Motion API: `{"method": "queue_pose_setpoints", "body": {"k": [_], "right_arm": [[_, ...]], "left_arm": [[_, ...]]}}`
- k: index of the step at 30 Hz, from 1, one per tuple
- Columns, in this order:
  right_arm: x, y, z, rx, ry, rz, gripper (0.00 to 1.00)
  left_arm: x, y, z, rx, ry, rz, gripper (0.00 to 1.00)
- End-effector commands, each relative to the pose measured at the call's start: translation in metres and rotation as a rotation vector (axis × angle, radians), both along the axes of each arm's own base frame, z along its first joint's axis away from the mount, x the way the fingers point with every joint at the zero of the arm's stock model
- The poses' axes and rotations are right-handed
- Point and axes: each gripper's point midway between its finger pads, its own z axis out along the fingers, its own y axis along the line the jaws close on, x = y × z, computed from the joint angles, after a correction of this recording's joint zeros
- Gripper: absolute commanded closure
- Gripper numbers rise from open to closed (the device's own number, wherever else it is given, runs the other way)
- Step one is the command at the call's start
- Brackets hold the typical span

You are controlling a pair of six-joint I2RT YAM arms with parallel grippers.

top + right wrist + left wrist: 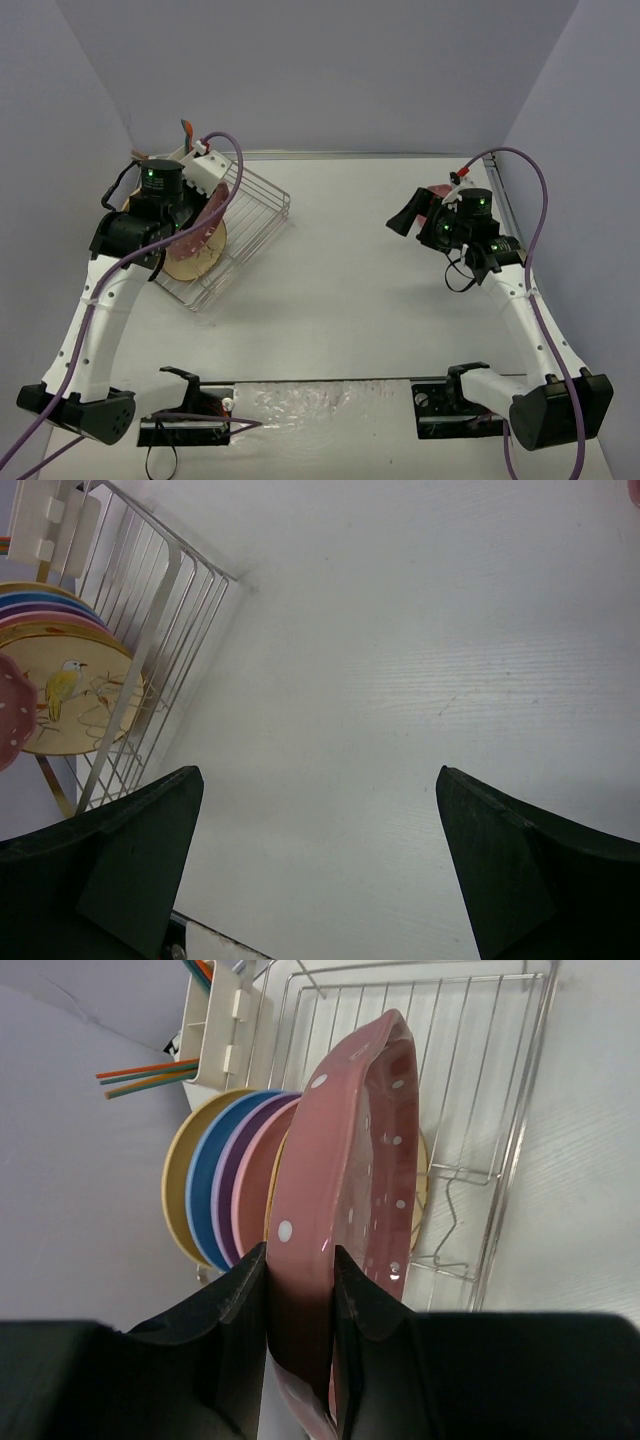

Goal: Load the plates into the dish rack

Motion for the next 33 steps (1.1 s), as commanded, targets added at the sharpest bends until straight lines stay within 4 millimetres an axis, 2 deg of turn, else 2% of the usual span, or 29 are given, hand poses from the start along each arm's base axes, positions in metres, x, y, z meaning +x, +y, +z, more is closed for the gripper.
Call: {"method": "queue_pose_setpoints", "body": {"k": [1, 4, 9, 12, 29, 31, 33], "right_arm": [[0.008, -0.002, 0.008, -0.010, -0.047, 0.014, 0.00], [0.008, -0.005, 0.003, -0.017, -0.039, 0.010, 0.00], [0.009, -0.009, -0.001, -0.016, -0.027, 0.009, 0.00], [0.011, -0.012, -0.004, -0.017, -0.020, 0.005, 0.00], [0.015, -0.018, -0.024, -0.025, 0.030, 0.004, 0.00], [0.014, -0.018, -0.028, -0.028, 0.038, 0.002, 0.00], [0.014, -0.019, -0.029, -0.029, 0.041, -0.003, 0.00]], "left_arm": [[0.029, 0.017, 0.041, 0.110, -0.156, -0.095, 1.00], [0.041, 0.027, 0.022, 0.131, -0.102, -0.104, 1.00], [0.053, 0.027, -0.005, 0.137, -0.035, -0.125, 1.00], [0.056, 0.025, -0.028, 0.132, 0.020, -0.135, 1.00], [0.068, 0.034, -0.098, 0.119, 0.149, -0.099, 1.00], [0.069, 0.037, -0.103, 0.125, 0.148, -0.086, 0.96], [0.070, 0.038, -0.105, 0.128, 0.138, -0.076, 0.87]]}}
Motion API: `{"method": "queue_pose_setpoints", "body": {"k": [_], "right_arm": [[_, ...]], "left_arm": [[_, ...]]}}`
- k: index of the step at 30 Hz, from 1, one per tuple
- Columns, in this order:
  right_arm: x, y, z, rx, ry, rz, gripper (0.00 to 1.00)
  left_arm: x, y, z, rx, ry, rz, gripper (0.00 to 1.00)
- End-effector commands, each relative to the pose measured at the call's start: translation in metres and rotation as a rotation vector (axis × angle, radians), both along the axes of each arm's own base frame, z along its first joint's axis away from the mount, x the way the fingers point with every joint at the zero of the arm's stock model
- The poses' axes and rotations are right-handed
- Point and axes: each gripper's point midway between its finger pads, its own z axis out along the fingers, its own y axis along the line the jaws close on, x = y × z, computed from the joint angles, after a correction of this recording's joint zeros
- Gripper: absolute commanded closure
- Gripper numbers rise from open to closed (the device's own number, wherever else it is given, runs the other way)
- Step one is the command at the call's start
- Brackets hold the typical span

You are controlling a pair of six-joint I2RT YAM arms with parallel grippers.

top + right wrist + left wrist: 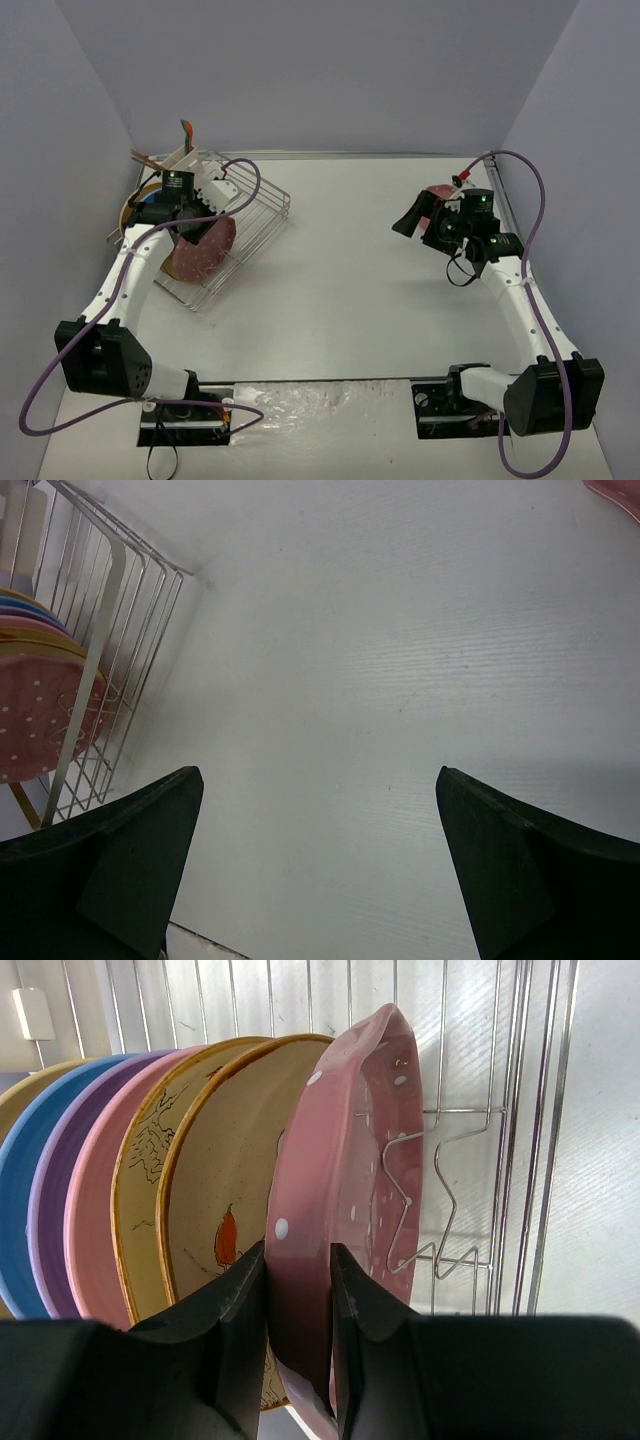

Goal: Load the plates into the dish rack

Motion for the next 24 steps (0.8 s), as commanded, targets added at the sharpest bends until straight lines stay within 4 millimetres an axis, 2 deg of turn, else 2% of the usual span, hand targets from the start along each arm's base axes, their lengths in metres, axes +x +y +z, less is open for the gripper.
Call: {"method": "queue_pose_setpoints", "body": {"k": [1, 2, 3, 5, 6, 11, 17, 18, 21, 24], "right_arm": [[0.006, -0.001, 0.000, -0.001, -0.029, 0.007, 0.00], [0.006, -0.001, -0.001, -0.002, -0.028, 0.004, 0.00], [0.007, -0.002, 0.000, -0.001, -0.028, 0.001, 0.00], [0.010, -0.003, -0.001, -0.005, -0.028, -0.008, 0.00], [0.011, -0.004, -0.001, -0.007, -0.027, -0.013, 0.00], [0.017, -0.009, 0.002, -0.020, -0.032, -0.041, 0.00], [0.034, -0.027, -0.003, -0.043, -0.007, -0.151, 0.00], [0.036, -0.030, -0.005, -0.034, 0.005, -0.169, 0.00], [0.049, -0.059, -0.017, -0.060, 0.048, -0.326, 0.00], [0.060, -0.103, -0.034, -0.097, 0.097, -0.507, 0.00]], "left_arm": [[0.027, 0.014, 0.034, 0.049, -0.183, 0.037, 0.81], [0.026, 0.014, 0.034, 0.049, -0.184, 0.039, 0.75], [0.026, 0.014, 0.034, 0.049, -0.186, 0.043, 0.74], [0.024, 0.015, 0.038, 0.046, -0.196, 0.048, 0.58], [0.024, 0.016, 0.040, 0.046, -0.202, 0.049, 0.54], [0.020, 0.019, 0.047, 0.054, -0.228, 0.060, 0.46], [0.016, 0.018, 0.077, -0.009, -0.321, 0.117, 0.21], [0.015, 0.017, 0.082, -0.028, -0.335, 0.129, 0.21], [0.010, 0.015, 0.107, -0.125, -0.414, 0.206, 0.14], [-0.001, 0.015, 0.127, -0.253, -0.475, 0.322, 0.09]]}}
